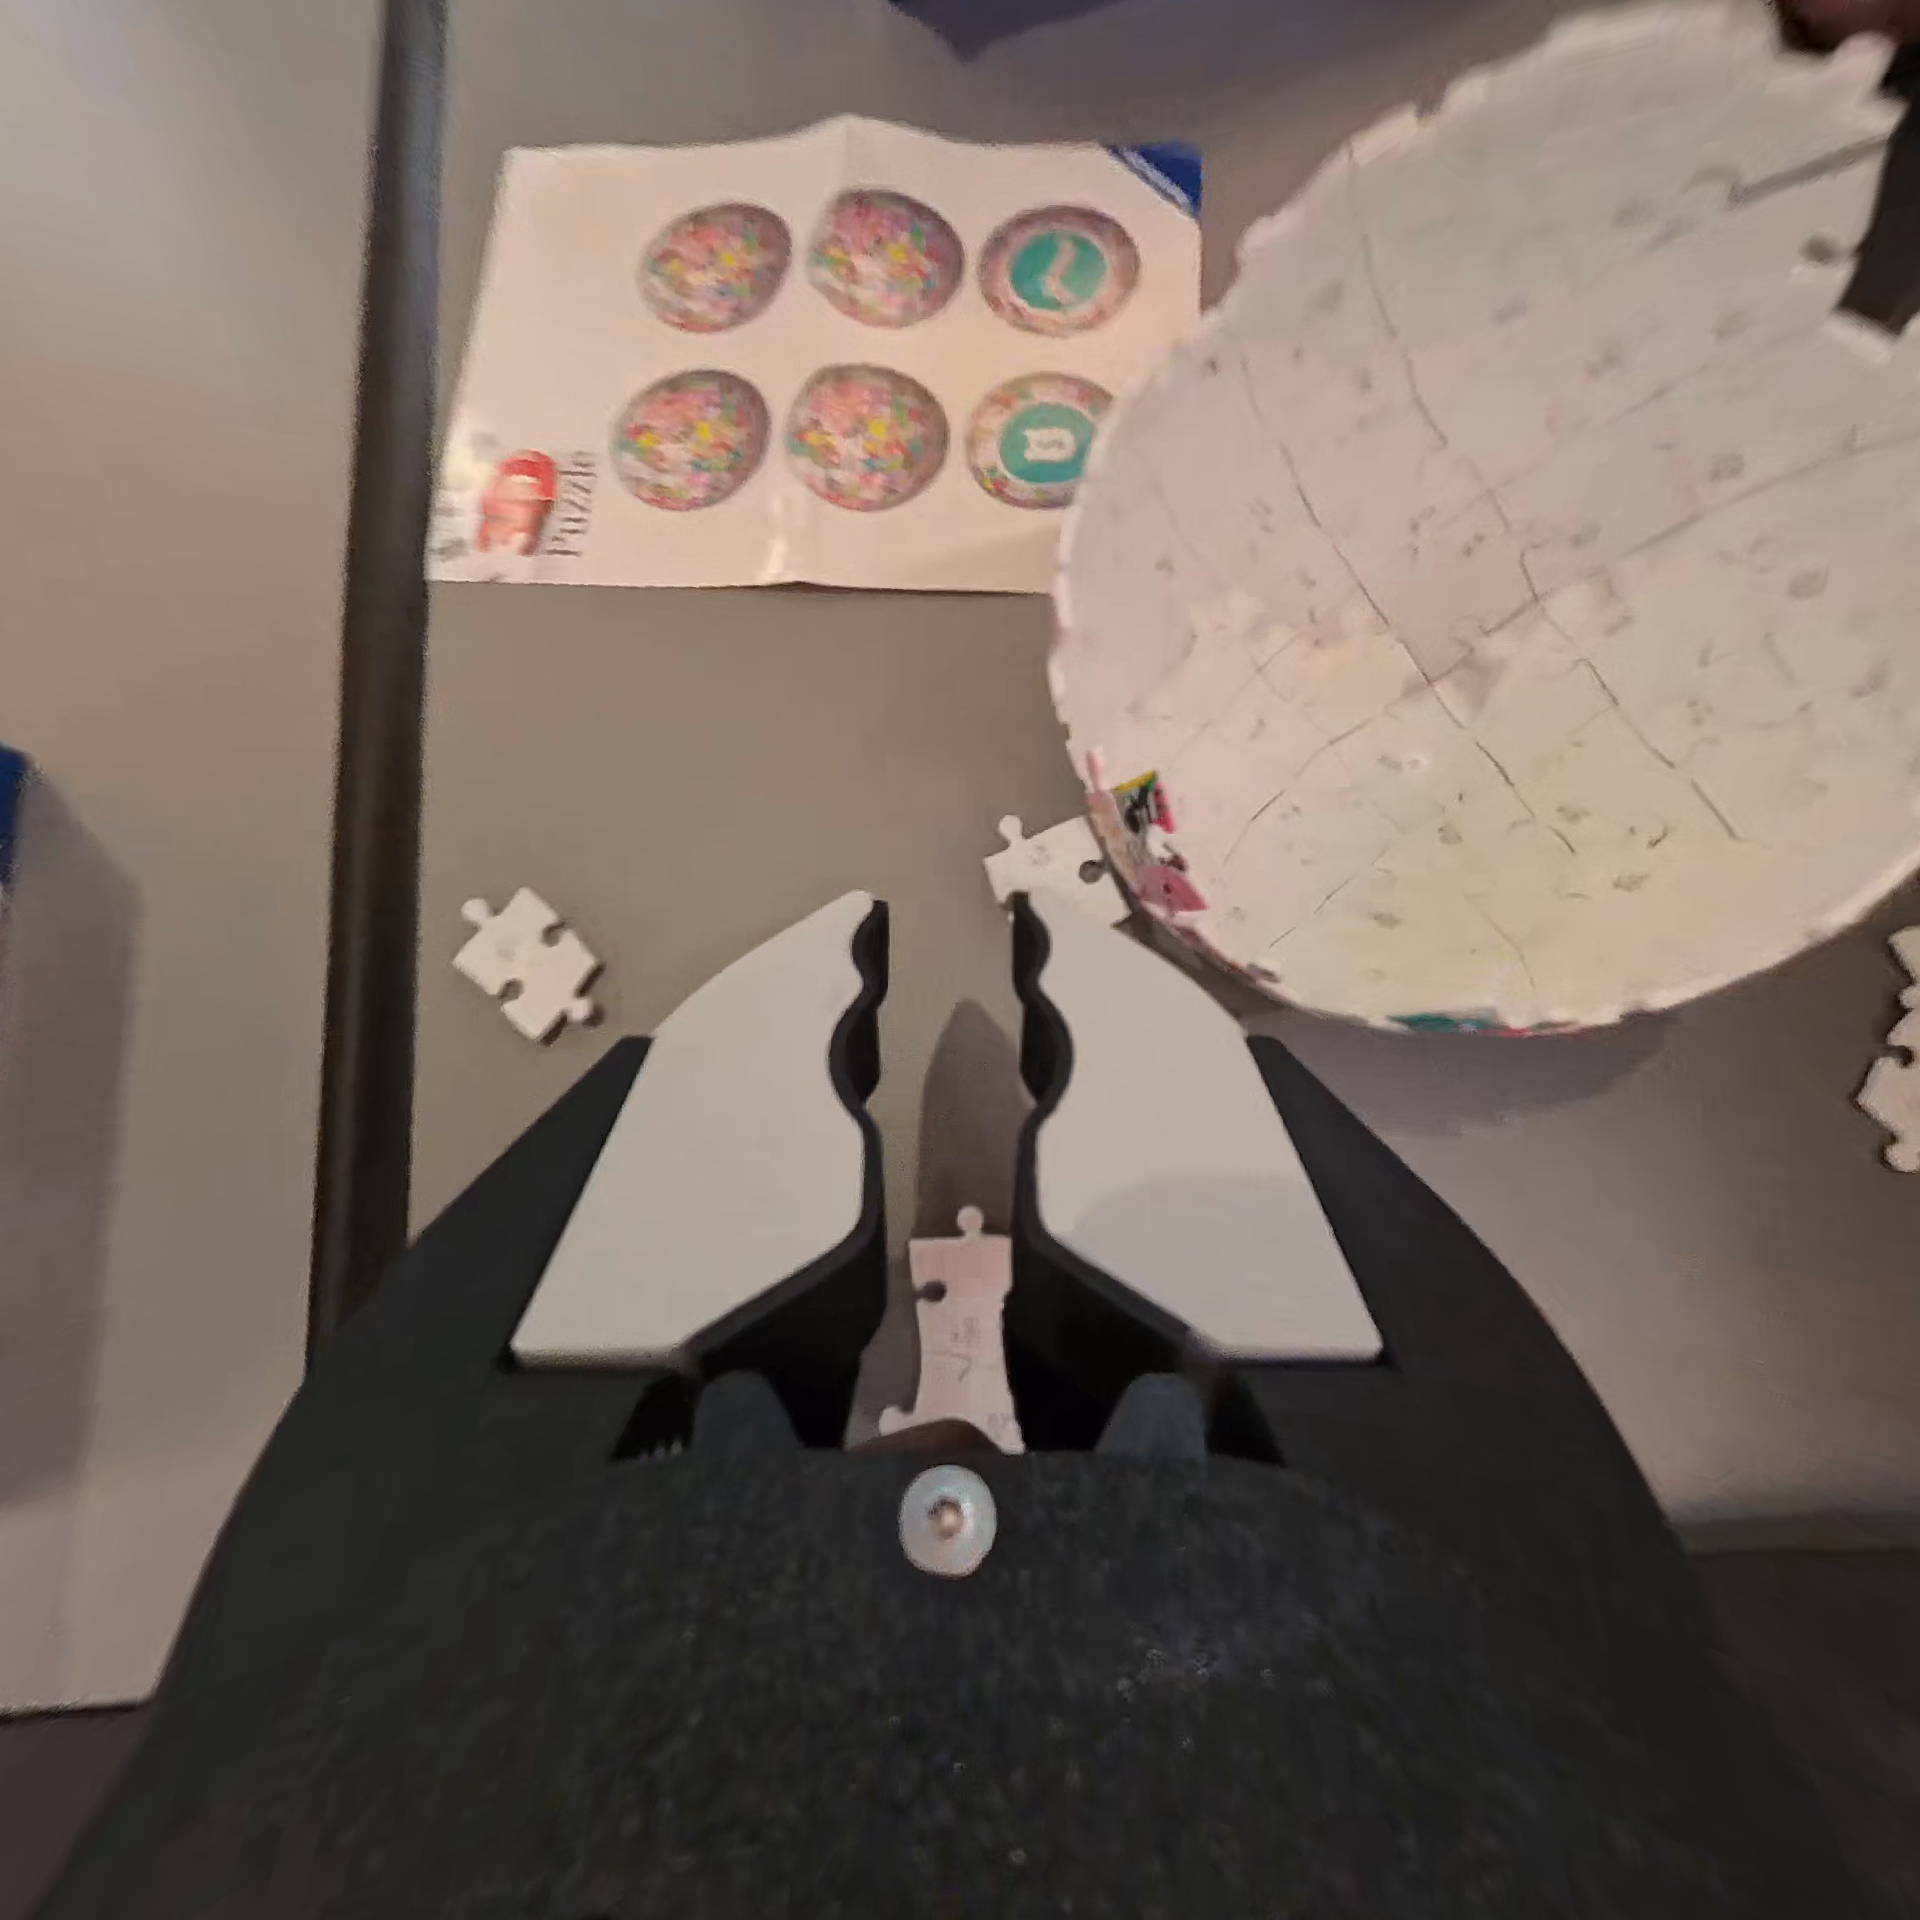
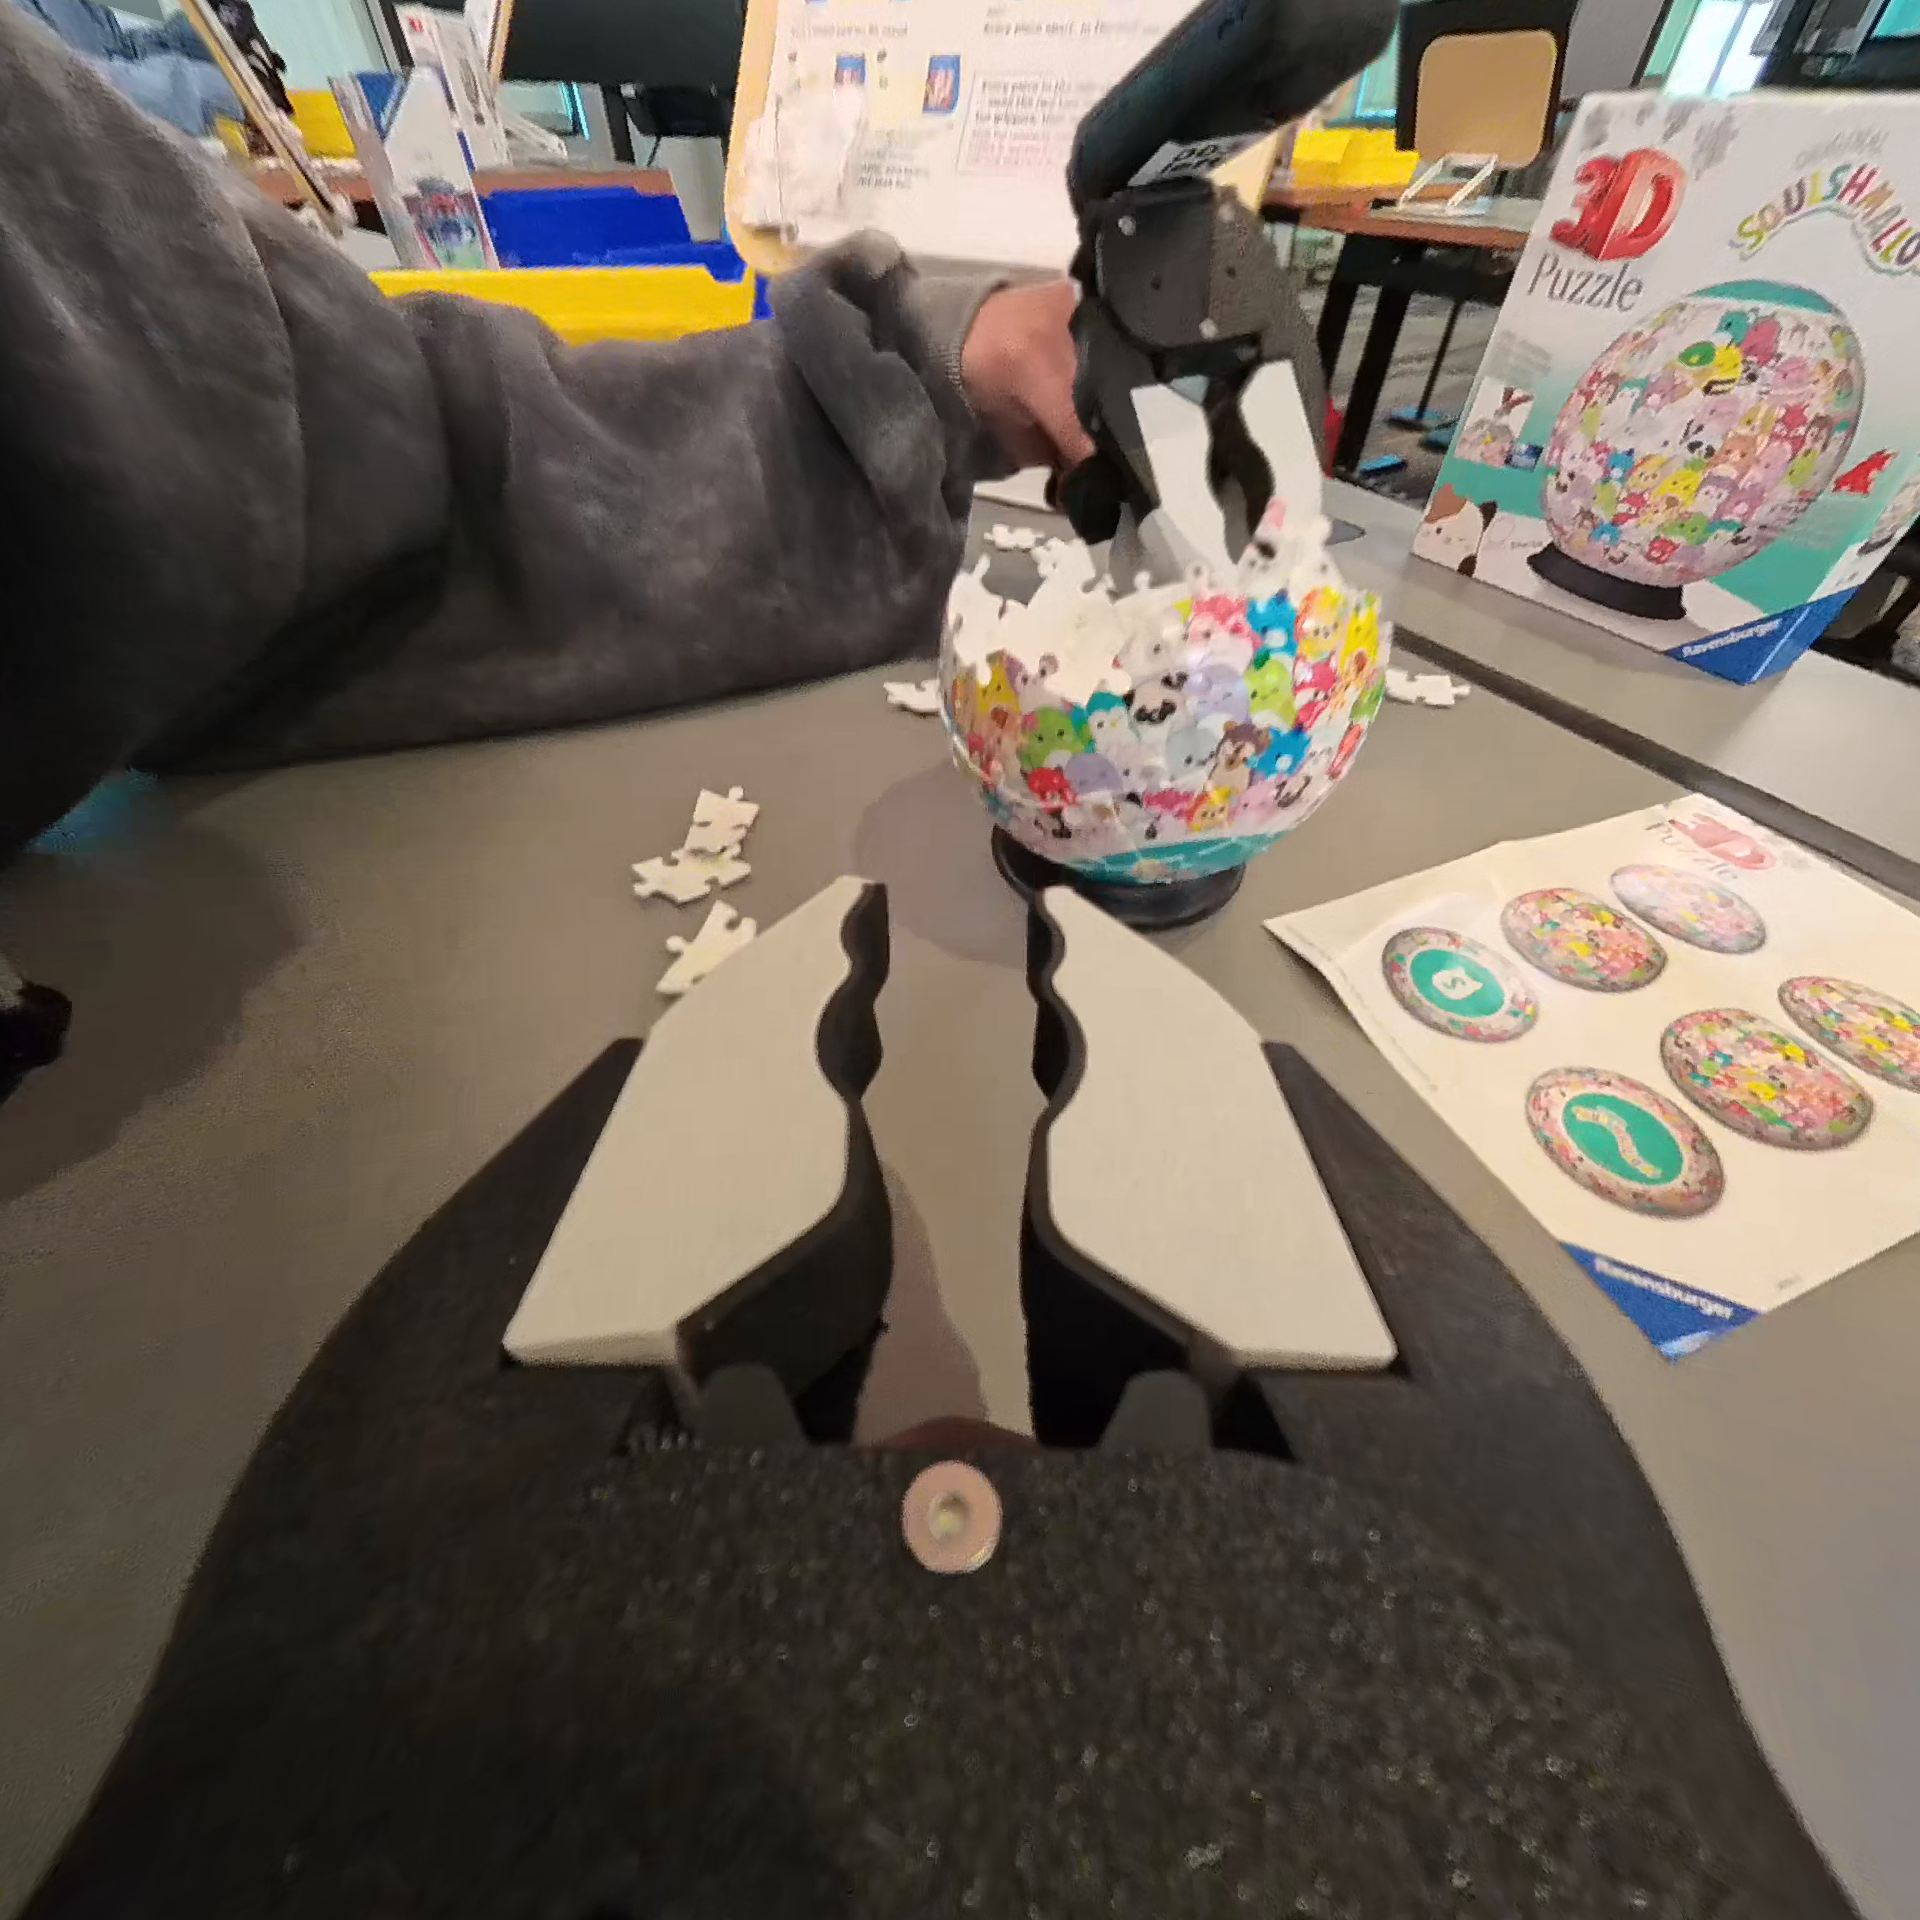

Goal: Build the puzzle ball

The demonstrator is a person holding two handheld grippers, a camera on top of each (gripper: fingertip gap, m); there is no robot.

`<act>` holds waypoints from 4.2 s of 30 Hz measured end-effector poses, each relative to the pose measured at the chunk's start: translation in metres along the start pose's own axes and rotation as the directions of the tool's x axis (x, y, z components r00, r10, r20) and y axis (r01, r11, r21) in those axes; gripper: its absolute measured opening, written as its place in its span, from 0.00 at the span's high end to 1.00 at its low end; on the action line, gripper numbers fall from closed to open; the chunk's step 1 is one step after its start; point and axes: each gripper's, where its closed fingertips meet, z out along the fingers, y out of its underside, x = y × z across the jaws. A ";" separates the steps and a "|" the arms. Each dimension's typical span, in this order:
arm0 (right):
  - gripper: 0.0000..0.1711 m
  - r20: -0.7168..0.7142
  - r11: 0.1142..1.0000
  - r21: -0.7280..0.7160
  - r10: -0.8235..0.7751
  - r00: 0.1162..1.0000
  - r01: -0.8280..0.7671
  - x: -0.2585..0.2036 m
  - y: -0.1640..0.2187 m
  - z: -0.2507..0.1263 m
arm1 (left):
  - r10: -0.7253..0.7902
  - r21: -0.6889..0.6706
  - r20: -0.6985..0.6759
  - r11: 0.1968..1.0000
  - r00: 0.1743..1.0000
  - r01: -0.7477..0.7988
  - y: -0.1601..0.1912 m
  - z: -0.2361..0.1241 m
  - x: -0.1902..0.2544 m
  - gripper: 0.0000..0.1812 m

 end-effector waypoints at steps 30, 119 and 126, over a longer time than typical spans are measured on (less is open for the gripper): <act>0.85 0.017 0.998 -0.052 -0.027 0.999 0.028 -0.011 0.011 0.006 | 0.095 -0.076 -0.113 0.992 0.989 -0.104 0.022 0.042 0.005 0.83; 0.99 0.367 0.927 -0.374 0.124 0.922 0.025 -0.010 -0.120 0.083 | 0.081 0.348 0.189 0.926 0.979 -0.144 -0.134 -0.101 0.126 1.00; 0.99 0.372 0.945 -0.325 0.166 0.913 -0.039 -0.004 -0.125 0.083 | 0.029 0.361 0.106 0.930 0.994 -0.066 -0.125 -0.107 0.126 0.98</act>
